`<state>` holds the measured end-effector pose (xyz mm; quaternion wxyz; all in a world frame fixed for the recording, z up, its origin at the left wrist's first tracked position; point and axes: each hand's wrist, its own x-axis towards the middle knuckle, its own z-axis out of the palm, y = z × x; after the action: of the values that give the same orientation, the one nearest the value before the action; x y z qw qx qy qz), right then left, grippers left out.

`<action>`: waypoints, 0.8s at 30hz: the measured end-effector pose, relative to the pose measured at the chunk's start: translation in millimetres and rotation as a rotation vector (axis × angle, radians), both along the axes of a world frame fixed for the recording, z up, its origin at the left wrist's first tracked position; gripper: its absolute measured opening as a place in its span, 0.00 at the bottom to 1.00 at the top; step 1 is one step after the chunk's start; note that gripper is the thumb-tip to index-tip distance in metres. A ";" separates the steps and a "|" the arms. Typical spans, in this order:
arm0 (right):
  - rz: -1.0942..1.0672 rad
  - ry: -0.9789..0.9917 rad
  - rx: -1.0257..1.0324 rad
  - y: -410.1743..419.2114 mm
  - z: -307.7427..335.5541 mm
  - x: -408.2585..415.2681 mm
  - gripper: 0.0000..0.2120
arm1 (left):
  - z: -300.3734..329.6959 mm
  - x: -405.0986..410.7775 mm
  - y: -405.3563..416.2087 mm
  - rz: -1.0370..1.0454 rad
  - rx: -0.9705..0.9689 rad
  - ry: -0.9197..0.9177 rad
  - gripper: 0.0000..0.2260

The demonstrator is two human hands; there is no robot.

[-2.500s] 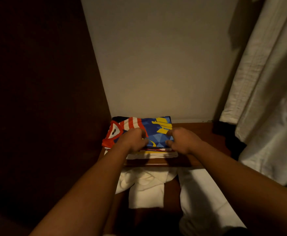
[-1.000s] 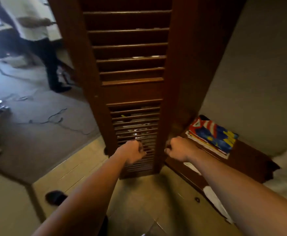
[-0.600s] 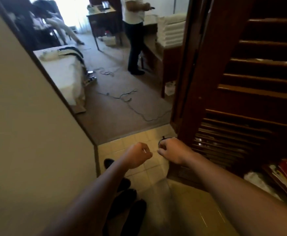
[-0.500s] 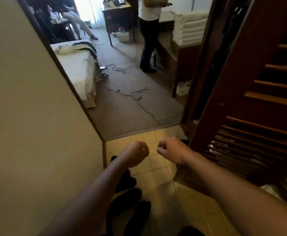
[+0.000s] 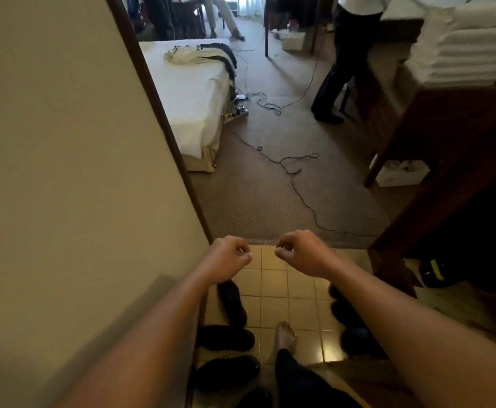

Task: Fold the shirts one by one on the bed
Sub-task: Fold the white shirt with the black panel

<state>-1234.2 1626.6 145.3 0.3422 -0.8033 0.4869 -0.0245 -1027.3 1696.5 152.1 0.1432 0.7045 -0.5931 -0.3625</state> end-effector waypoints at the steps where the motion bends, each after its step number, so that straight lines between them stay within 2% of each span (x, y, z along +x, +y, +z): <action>1: -0.008 -0.001 0.017 -31.6 -5.8 4.0 0.09 | -1.1 6.5 -26.8 0.034 -0.010 -0.002 0.07; 7: -0.048 0.015 0.100 -164.1 -16.4 15.0 0.08 | 2.1 32.6 -135.3 0.106 0.030 -0.043 0.08; 18: 0.015 0.010 0.104 -338.2 -3.5 51.7 0.10 | 0.9 71.4 -319.2 0.090 0.066 0.059 0.09; 24: -0.029 -0.015 0.111 -483.1 -2.0 117.2 0.09 | 4.4 137.4 -463.8 0.058 0.061 0.015 0.10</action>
<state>-1117.0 1143.5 143.2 0.3894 -0.7758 0.4964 -0.0082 -889.8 1232.8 156.5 0.1366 0.7227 -0.5599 -0.3815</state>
